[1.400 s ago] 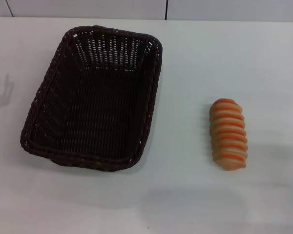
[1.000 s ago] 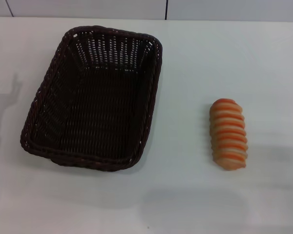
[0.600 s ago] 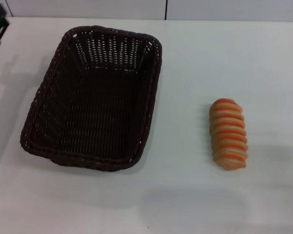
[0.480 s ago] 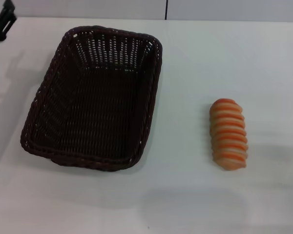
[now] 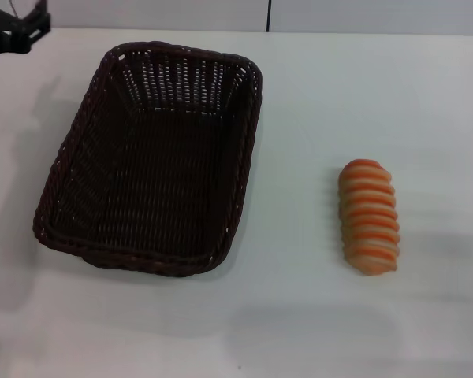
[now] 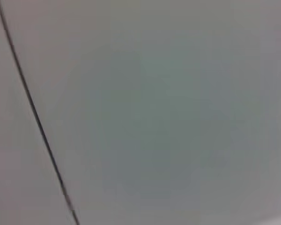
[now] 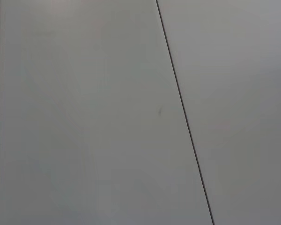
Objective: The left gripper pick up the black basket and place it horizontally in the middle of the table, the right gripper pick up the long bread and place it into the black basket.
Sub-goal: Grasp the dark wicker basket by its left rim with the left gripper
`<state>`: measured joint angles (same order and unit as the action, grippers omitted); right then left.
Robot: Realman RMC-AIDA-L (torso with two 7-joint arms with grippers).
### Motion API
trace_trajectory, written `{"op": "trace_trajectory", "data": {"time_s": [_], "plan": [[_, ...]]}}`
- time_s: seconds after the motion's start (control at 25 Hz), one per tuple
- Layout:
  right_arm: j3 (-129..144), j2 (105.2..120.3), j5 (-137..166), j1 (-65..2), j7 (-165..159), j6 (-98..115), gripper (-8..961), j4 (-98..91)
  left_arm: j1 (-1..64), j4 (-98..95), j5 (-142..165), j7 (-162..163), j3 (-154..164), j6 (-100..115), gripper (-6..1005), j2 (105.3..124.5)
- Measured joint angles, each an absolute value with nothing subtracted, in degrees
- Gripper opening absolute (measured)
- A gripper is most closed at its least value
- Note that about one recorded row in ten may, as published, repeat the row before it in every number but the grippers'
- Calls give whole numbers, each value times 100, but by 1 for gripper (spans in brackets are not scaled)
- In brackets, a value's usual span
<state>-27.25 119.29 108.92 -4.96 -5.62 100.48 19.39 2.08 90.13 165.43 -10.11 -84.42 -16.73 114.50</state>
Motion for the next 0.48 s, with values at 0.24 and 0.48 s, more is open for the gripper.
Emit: {"op": "trace_trajectory", "data": {"time_s": [0.24,0.48], "plan": [[-2725,11927,10900,-522,-563,10032,804,1908,884,9876,16323,-1738,-9164,-4729,787,11803],[-2646,11934,10906,-520,-565,10018,802,1899,1113,10468,16110,-1435,-9256,-6114,787,11812]]}}
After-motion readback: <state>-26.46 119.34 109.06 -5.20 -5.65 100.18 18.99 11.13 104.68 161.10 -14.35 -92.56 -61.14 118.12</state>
